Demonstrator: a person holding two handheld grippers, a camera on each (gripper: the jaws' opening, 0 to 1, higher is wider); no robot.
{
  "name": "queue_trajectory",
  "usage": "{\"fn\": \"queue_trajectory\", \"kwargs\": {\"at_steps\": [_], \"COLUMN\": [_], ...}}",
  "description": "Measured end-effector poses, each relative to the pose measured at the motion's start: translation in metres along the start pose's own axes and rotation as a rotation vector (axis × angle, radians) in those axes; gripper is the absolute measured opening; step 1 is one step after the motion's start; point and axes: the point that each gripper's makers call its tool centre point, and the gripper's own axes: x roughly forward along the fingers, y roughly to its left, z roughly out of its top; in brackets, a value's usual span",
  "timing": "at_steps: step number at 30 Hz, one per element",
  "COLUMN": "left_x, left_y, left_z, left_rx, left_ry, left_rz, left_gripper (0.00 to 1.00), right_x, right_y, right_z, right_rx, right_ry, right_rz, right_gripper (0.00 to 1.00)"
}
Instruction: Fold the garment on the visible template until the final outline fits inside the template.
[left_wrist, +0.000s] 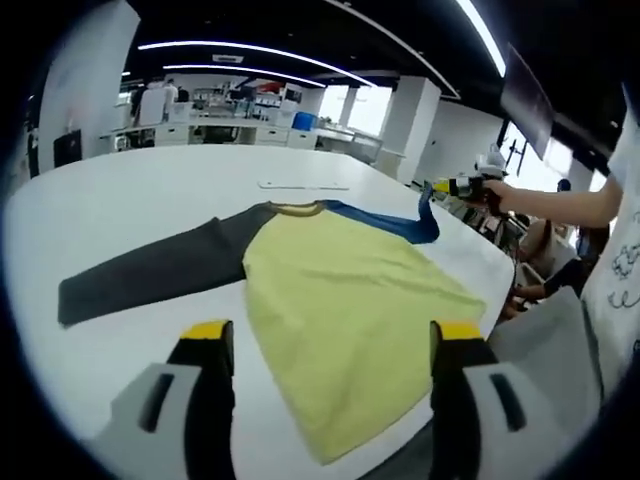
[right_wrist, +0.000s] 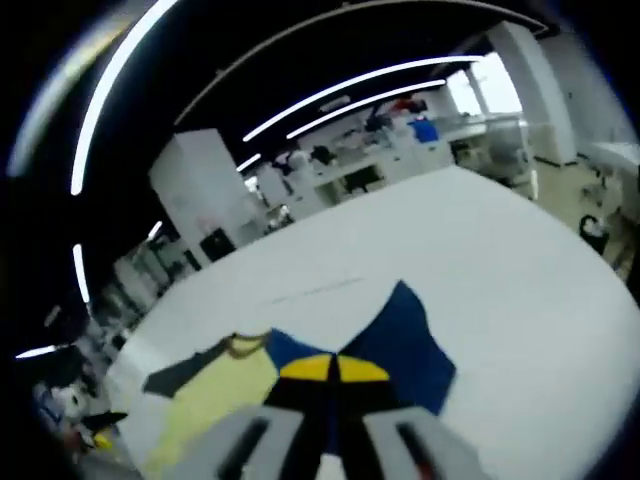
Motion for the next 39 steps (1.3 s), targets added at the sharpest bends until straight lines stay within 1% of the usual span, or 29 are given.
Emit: {"fn": "queue_trajectory", "kwargs": {"at_steps": [1, 2, 4, 7, 12, 14, 17, 21, 25, 26, 29, 34, 37, 39], "left_x": [0.0, 0.0, -0.001, -0.002, -0.005, -0.006, -0.009, -0.011, -0.011, -0.012, -0.012, -0.013, -0.013, -0.013], "left_y": [-0.001, -0.002, -0.004, -0.008, -0.008, -0.007, -0.007, -0.006, -0.005, -0.005, -0.006, -0.003, -0.002, -0.002], "left_z": [0.0, -0.001, 0.0, 0.0, -0.002, -0.002, -0.003, -0.002, -0.003, -0.003, -0.004, -0.005, -0.005, -0.005], "left_rx": [0.0, -0.002, -0.004, -0.007, -0.009, -0.012, -0.014, -0.017, -0.019, -0.019, -0.023, -0.026, -0.028, -0.034], "left_ry": [-0.001, -0.002, -0.004, -0.008, -0.01, -0.014, -0.016, -0.018, -0.017, -0.015, -0.011, -0.005, -0.006, -0.006], "left_rz": [-0.002, -0.004, -0.004, -0.004, 0.005, 0.008, 0.016, 0.021, 0.025, 0.027, 0.028, 0.032, 0.037, 0.039], "left_gripper": [0.77, 0.77, 0.77, 0.77, 0.77, 0.77, 0.76, 0.76, 0.76, 0.76, 0.76, 0.76, 0.76, 0.76], "right_x": [0.006, 0.014, 0.024, 0.041, 0.066, 0.072, 0.082, 0.093, 0.106, 0.108, 0.116, 0.134, 0.142, 0.147], "right_y": [0.009, 0.025, 0.041, 0.071, 0.11, 0.122, 0.15, 0.18, 0.211, 0.22, 0.235, 0.258, 0.267, 0.271], "right_z": [0.0, -0.003, -0.007, -0.014, -0.021, -0.023, -0.029, -0.035, -0.045, -0.049, -0.057, -0.074, -0.084, -0.095], "right_rx": [0.004, 0.009, -0.003, -0.022, -0.017, -0.021, -0.042, -0.047, -0.043, -0.043, -0.031, -0.031, -0.027, -0.028], "right_ry": [0.002, 0.009, 0.022, 0.047, 0.076, 0.084, 0.099, 0.111, 0.118, 0.126, 0.135, 0.17, 0.19, 0.215], "right_rz": [0.02, 0.056, 0.085, 0.141, 0.222, 0.245, 0.295, 0.343, 0.391, 0.402, 0.425, 0.457, 0.467, 0.471], "right_gripper": [0.0, 0.0, 0.0, 0.0, 0.0, 0.0, 0.0, 0.0, 0.0, 0.0, 0.0, 0.0, 0.0, 0.0]}}
